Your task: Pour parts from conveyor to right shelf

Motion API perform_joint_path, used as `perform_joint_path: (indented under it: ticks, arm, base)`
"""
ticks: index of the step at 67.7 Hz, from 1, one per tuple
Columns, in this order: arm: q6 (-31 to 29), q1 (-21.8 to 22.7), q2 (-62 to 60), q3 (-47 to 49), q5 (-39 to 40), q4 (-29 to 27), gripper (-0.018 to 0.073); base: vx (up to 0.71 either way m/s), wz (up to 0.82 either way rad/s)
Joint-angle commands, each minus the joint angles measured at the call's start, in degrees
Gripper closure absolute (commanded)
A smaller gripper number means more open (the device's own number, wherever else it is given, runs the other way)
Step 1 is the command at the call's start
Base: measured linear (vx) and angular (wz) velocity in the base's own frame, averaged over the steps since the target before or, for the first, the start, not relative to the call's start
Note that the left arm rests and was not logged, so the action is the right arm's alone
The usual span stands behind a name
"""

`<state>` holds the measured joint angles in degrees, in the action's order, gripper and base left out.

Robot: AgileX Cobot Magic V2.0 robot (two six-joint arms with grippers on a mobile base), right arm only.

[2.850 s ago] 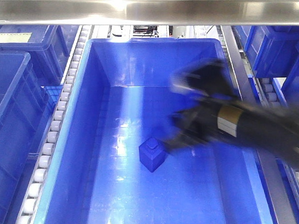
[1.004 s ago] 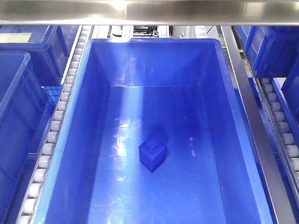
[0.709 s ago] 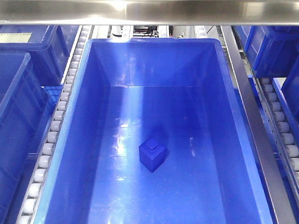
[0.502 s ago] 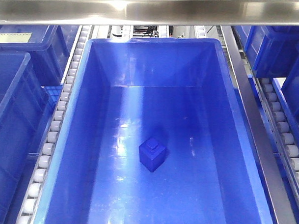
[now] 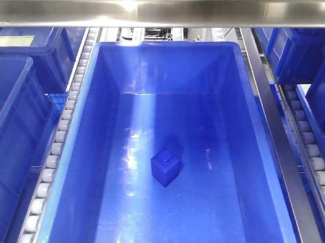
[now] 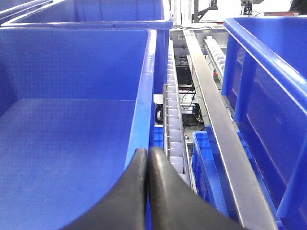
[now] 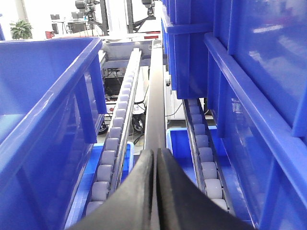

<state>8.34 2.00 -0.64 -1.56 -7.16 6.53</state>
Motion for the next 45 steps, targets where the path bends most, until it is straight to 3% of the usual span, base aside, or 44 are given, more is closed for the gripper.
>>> perform_joint_path:
  ticks: [1,45]
  arm:
    - [-0.19,0.22,-1.02,-0.04,3.99,0.74,0.057]
    - [-0.19,0.22,-1.02,-0.04,3.99,0.74,0.057]
  base:
    - [0.0,0.0]
    - [0.0,0.0]
